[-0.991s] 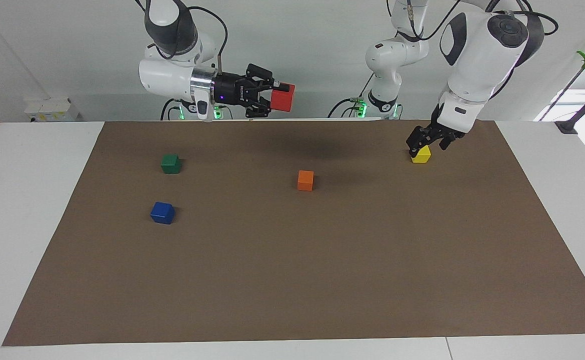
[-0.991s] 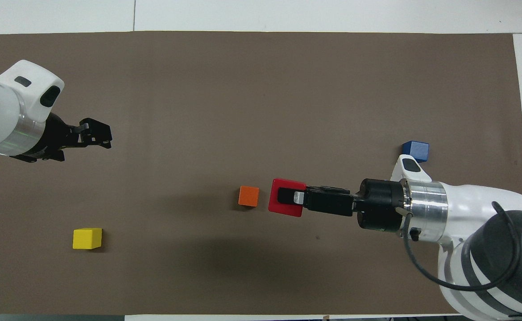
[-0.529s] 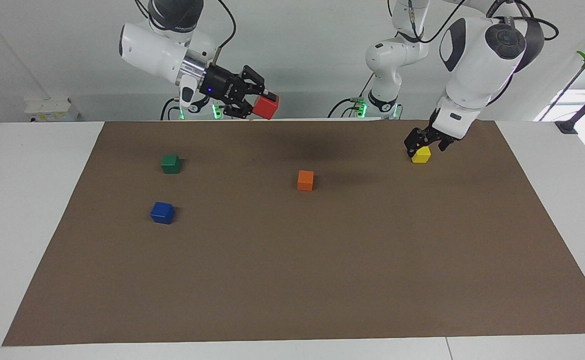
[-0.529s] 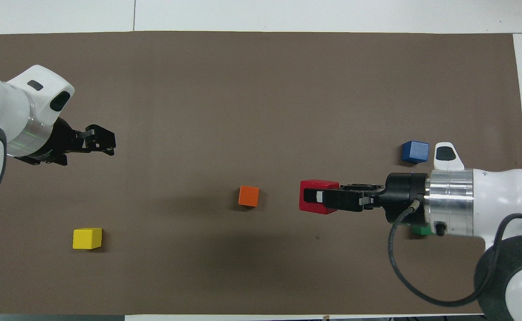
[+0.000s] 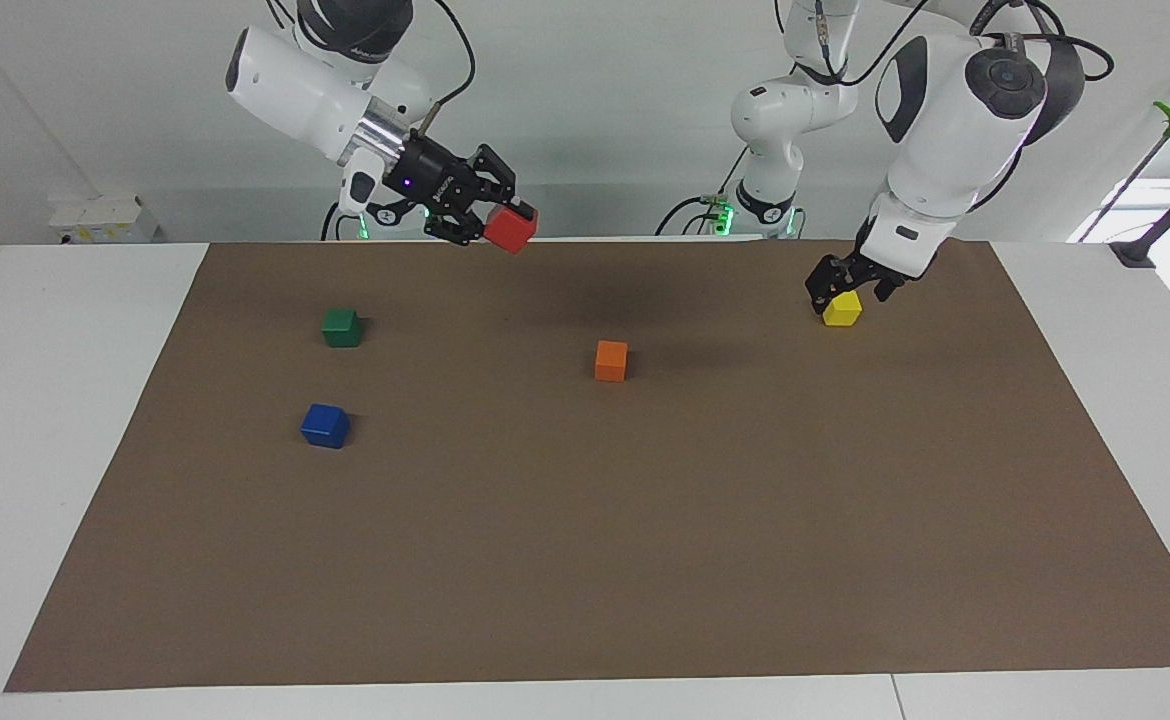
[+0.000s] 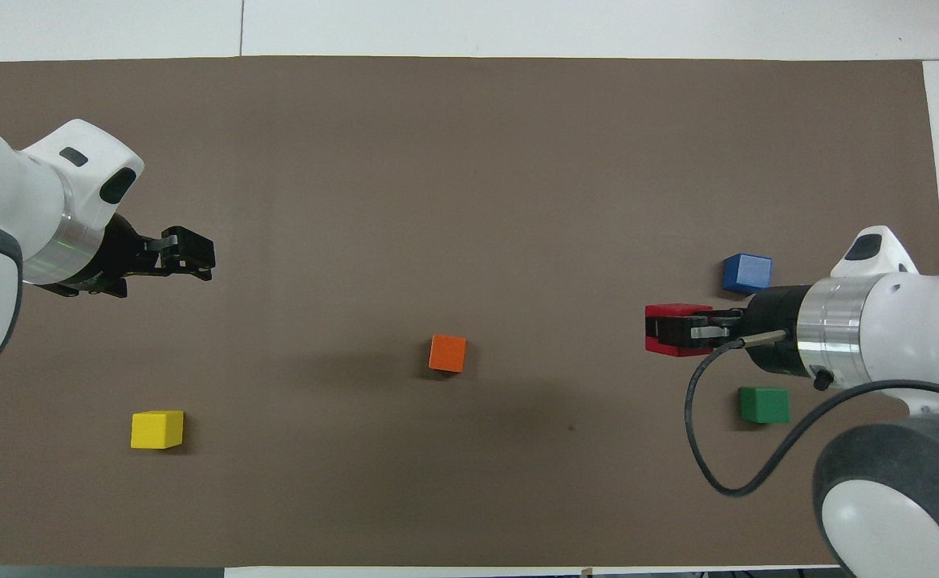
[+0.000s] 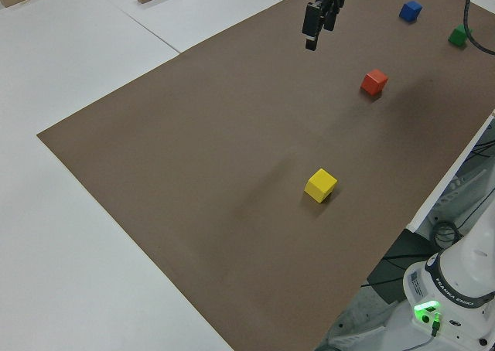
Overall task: Transfer red block to right arm and stack on blue block
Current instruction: 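Carry the red block with the right gripper toward the blue block, then lower the red block onto the blue block with the right gripper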
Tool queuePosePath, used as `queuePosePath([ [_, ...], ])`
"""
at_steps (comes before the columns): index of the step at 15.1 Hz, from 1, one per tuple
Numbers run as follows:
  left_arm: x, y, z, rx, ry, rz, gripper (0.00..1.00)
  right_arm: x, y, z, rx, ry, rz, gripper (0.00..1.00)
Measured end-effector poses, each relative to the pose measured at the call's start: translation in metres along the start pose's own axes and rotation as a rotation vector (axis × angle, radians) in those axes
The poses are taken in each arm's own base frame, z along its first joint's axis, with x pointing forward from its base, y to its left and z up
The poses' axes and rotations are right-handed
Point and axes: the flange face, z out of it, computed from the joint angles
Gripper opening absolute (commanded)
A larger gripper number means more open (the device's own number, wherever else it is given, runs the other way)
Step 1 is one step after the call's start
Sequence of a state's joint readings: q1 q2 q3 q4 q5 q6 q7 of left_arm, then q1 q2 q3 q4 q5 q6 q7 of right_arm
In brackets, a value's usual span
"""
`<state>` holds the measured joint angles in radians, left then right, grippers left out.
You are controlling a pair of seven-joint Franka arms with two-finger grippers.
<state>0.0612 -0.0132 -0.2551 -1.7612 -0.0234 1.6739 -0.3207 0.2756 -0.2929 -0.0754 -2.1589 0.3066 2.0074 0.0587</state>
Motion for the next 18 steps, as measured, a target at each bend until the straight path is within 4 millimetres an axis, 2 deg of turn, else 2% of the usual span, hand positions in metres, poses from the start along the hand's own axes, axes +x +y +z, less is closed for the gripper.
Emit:
queuePosePath([
  [3, 0.004, -0.006, -0.002, -0.007, 0.015, 0.013, 1.0, 0.007, 0.045, 0.002, -0.19, -0.035, -0.009, 0.0],
  [6, 0.01, -0.012, -0.008, -0.013, 0.031, 0.06, 1.0, 0.014, 0.072, 0.017, -0.308, -0.073, -0.021, 0.0],
  [9, 0.019, -0.012, -0.015, -0.022, 0.046, 0.073, 1.0, 0.027, 0.097, 0.046, -0.348, -0.132, 0.005, 0.0],
  [13, 0.021, -0.011, -0.019, -0.025, 0.054, 0.08, 1.0, 0.057, 0.141, 0.075, -0.364, -0.183, 0.077, 0.0],
  [16, 0.015, -0.011, -0.024, -0.019, 0.046, 0.114, 1.0, 0.074, 0.159, 0.09, -0.37, -0.201, 0.104, 0.0],
  [18, 0.003, -0.014, -0.031, -0.008, 0.019, 0.136, 1.0, 0.083, 0.167, 0.099, -0.372, -0.193, 0.109, 0.0],
])
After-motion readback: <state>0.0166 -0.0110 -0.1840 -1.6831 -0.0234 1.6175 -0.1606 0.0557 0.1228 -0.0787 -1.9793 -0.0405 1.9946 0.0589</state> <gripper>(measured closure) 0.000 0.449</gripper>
